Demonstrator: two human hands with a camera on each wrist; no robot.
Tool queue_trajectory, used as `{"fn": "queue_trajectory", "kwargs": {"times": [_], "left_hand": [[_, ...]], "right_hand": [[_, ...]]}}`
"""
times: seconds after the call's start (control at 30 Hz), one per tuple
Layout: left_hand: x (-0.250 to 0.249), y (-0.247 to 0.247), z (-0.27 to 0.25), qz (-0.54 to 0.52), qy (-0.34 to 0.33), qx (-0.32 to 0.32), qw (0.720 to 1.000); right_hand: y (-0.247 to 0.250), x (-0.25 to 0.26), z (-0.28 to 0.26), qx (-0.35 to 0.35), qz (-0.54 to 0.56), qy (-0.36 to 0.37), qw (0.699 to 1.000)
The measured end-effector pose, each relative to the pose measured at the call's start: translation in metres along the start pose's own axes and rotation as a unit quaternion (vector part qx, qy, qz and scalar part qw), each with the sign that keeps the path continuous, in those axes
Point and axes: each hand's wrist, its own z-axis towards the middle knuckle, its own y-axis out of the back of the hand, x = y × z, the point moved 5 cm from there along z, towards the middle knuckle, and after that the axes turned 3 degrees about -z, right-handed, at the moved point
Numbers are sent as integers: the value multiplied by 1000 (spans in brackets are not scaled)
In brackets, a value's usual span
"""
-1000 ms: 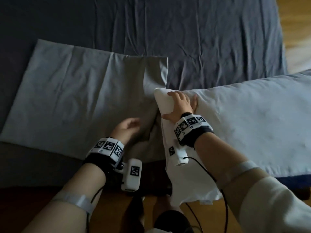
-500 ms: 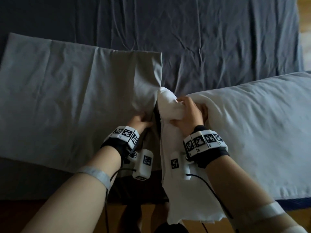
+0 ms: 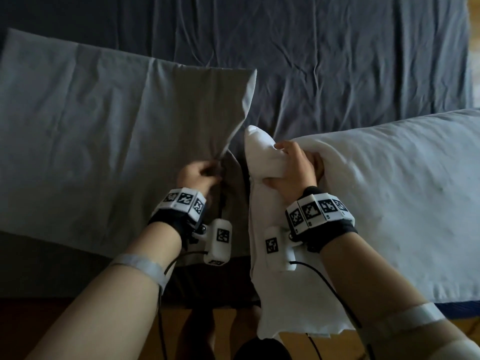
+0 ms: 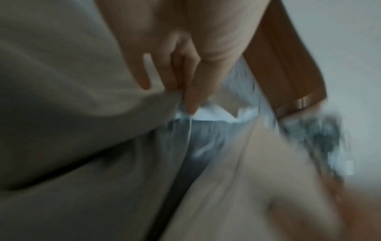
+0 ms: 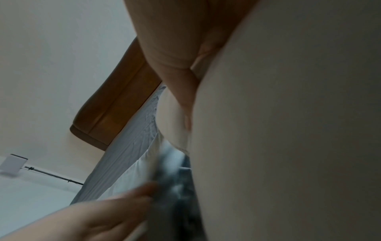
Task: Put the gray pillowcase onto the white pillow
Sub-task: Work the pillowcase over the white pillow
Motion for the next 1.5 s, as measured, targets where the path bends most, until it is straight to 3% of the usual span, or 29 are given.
{"fn": "queue_trajectory", "kwargs": {"times": [0.1, 0.17, 0.3, 0.4, 0.47, 0.53, 0.6, 0.7, 0.77, 0.9, 0.97, 1.03, 1.13, 1.2, 1.27, 1.33, 1.37, 1.43, 1.5], "left_hand": [[14, 41, -12, -197, 27, -94, 976], [20, 60, -26, -287, 45, -110, 951], [18, 84, -44, -322, 18, -79, 943], [16, 94, -51, -333, 17, -35, 942], [16, 99, -55, -334, 12, -25, 942], [17, 105, -58, -336, 9, -23, 942], [23, 111, -60, -341, 12, -19, 940], [33, 121, -63, -361, 14, -16, 932], [41, 128, -68, -358, 9, -28, 933], [66, 143, -72, -324, 34, -76, 943], [78, 150, -73, -221, 33, -72, 972], [81, 148, -69, -50, 1, -46, 998], [71, 136, -59, 80, -46, 6, 996], [56, 141, -57, 64, -52, -35, 996], [49, 154, -61, -63, -61, -103, 991], [67, 165, -69, -250, 15, -145, 957], [81, 164, -74, -309, 94, -143, 935], [112, 162, -88, -312, 242, -106, 912], [122, 161, -99, -272, 291, -75, 914]], "right_hand": [[0, 2, -1, 6, -27, -3, 1000], [-1, 6, -5, 8, -43, -5, 999], [-5, 25, -16, 7, -118, -1, 993], [-14, 54, -29, -8, -154, 43, 987], [-32, 75, -37, 17, -151, 100, 983], [-58, 84, -43, 80, -101, 114, 985], [-88, 76, -47, 154, -36, 38, 987], [-121, 47, -54, 200, 29, -133, 970], [-131, 39, -59, 209, 67, -178, 959], [-136, 37, -68, 255, 99, -182, 944], [-134, 36, -71, 241, 142, -179, 943], [-127, 36, -74, 213, 171, -179, 945], [-117, 41, -76, 192, 172, -142, 956], [-112, 47, -78, 161, 184, -100, 965], [-107, 51, -84, 122, 203, -70, 969], [-105, 55, -90, 101, 210, -41, 972], [-105, 58, -92, 97, 201, -24, 975], [-108, 70, -100, 114, 154, 18, 981], [-114, 80, -107, 139, 100, 61, 983]]}}
